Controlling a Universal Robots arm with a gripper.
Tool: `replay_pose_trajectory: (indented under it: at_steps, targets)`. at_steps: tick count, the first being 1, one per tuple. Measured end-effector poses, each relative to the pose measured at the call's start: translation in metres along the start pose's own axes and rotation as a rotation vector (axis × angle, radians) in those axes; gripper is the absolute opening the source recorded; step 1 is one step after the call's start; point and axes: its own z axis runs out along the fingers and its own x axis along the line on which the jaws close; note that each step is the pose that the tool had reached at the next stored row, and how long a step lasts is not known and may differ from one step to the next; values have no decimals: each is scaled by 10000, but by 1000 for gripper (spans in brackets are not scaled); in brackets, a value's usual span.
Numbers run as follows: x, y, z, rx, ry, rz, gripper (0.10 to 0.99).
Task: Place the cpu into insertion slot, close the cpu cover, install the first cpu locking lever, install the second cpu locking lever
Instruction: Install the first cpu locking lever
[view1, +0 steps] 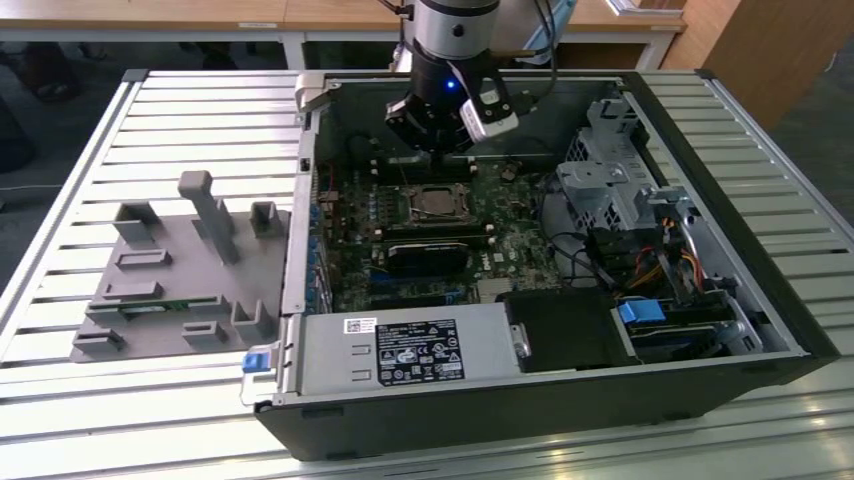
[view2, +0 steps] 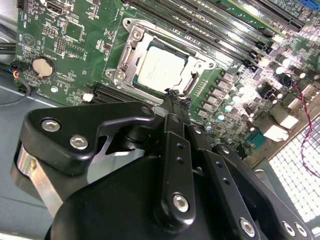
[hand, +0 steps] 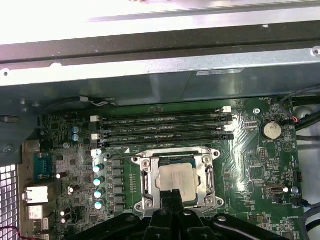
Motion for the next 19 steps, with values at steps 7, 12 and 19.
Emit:
replay_pose_trajectory:
  at_steps: [7,12,19]
  targets:
    - [47,-3,-13,-5,-30,-100,106]
    - [157,-13,-11,-25,-272,-127,106]
    - [192,-17,-4,-60,-332,-686,106]
